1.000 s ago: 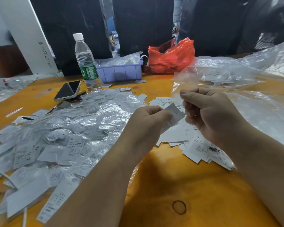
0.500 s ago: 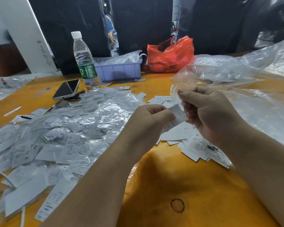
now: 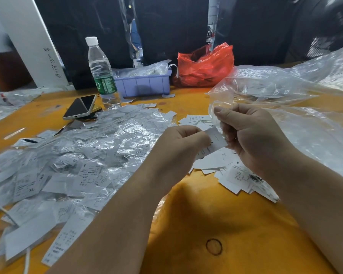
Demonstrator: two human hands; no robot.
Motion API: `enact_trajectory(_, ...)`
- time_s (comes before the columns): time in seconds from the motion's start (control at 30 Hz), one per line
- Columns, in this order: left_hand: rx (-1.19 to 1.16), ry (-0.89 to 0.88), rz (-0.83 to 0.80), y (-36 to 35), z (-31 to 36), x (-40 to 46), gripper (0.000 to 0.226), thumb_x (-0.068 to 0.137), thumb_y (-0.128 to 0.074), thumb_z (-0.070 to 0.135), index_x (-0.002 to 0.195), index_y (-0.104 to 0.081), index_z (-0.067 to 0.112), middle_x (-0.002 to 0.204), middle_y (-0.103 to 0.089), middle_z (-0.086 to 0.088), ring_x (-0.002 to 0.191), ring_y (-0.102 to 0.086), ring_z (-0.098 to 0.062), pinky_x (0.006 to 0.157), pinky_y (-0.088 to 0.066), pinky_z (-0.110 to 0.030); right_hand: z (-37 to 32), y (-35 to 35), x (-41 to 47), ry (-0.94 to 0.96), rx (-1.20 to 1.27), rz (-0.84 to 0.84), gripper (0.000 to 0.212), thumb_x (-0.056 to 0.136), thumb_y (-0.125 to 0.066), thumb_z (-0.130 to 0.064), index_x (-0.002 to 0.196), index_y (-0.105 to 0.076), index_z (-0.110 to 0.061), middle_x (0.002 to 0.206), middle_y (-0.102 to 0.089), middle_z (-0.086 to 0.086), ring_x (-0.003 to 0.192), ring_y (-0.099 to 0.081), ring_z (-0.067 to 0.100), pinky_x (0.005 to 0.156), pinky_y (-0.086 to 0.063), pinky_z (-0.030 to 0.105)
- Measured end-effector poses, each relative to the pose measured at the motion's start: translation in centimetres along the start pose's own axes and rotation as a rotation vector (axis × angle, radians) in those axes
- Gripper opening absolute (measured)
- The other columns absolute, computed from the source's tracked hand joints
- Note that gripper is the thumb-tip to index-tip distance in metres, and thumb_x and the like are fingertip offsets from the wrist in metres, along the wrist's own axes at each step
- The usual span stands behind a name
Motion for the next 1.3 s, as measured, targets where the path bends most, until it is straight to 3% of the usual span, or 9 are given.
enact_trajectory(0.2,0.018,0.007,0.05,0.4,-0.1,0.0,0.02,0.072,-0.055,0.034,0.062,-0.071,0.028,0.057,-0.059,0.016,0.056,-0.049,-0.005,0.047,-0.037,-0.013,0.1,-0.4,0.0,-0.004,-0.007,-0.037,0.03,0.088,-0.069,-0.02,0.063,-0.055,-0.016,0.056,-0.049,0.001,0.048,-0.039,0.011,0.044,-0.038,0.023)
enact_trajectory(0.3,0.02,0.026,0.112,1.0,-0.2,0.1,0.022,0.07,-0.055,0.034,0.069,-0.071,0.019,0.055,-0.056,0.014,0.058,-0.045,-0.008,0.049,-0.037,-0.018,0.3,-0.7,0.1,-0.023,0.02,-0.075,0.024,0.088,-0.068,-0.013,0.066,-0.058,-0.014,0.055,-0.05,0.001,0.048,-0.039,0.012,0.044,-0.036,0.024)
enact_trajectory(0.43,0.011,0.04,0.153,1.5,-0.2,-0.1,0.022,0.087,-0.061,0.023,0.071,-0.069,0.009,0.051,-0.051,0.013,0.055,-0.042,-0.009,0.053,-0.035,-0.024,0.5,-1.0,0.1,-0.046,0.019,-0.117,0.017,0.087,-0.068,-0.011,0.071,-0.061,-0.011,0.055,-0.052,0.0,0.048,-0.04,0.011,0.044,-0.037,0.023)
enact_trajectory(0.57,-0.002,0.033,0.154,1.5,-0.2,0.0,0.026,0.09,-0.059,0.019,0.066,-0.07,0.016,0.051,-0.053,0.016,0.058,-0.044,-0.008,0.048,-0.037,-0.017,1.0,-1.3,0.1,-0.088,0.002,-0.153,0.008,0.086,-0.068,-0.01,0.08,-0.063,-0.007,0.054,-0.052,-0.001,0.047,-0.042,0.009,0.043,-0.038,0.021)
enact_trajectory(0.87,-0.079,0.026,0.176,1.8,-0.7,0.2,0.022,0.097,-0.057,0.027,0.079,-0.069,0.022,0.051,-0.056,0.018,0.048,-0.049,-0.001,0.045,-0.038,-0.015,1.3,-1.7,0.1,-0.107,-0.009,-0.199,0.008,0.085,-0.067,-0.012,0.079,-0.065,-0.008,0.056,-0.054,0.0,0.048,-0.045,0.009,0.044,-0.039,0.022)
enact_trajectory(1.0,-0.126,0.039,0.161,1.5,-0.8,0.2,0.02,0.096,-0.058,0.027,0.081,-0.069,0.021,0.054,-0.058,0.017,0.048,-0.049,-0.001,0.047,-0.04,-0.017,1.3,-1.8,-0.1,-0.094,-0.012,-0.189,0.009,0.086,-0.068,-0.011,0.078,-0.064,-0.008,0.055,-0.053,-0.001,0.048,-0.044,0.01,0.045,-0.039,0.022)
enact_trajectory(1.13,-0.151,0.106,0.18,2.0,-1.2,0.3,0.013,0.092,-0.06,0.024,0.086,-0.07,0.018,0.06,-0.062,0.01,0.056,-0.052,-0.011,0.053,-0.041,-0.028,0.8,-0.7,0.3,-0.078,0.03,-0.09,0.011,0.088,-0.065,-0.01,0.078,-0.064,-0.011,0.055,-0.052,-0.002,0.048,-0.043,0.01,0.044,-0.039,0.021)
enact_trajectory(1.3,-0.141,0.098,0.23,2.6,-1.2,0.2,0.011,0.089,-0.062,0.012,0.085,-0.07,0.019,0.063,-0.065,0.007,0.06,-0.053,-0.013,0.053,-0.041,-0.026,1.0,-0.7,0.4,-0.082,0.029,-0.1,0.006,0.089,-0.064,-0.01,0.084,-0.063,-0.009,0.056,-0.052,-0.001,0.049,-0.043,0.01,0.043,-0.038,0.021)
Point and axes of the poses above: each hand's wrist, its own x-axis towards the middle knuckle, its own y-axis out of the back of the hand, z = x × y, the point moved 8 cm from there along x, towards the middle knuckle
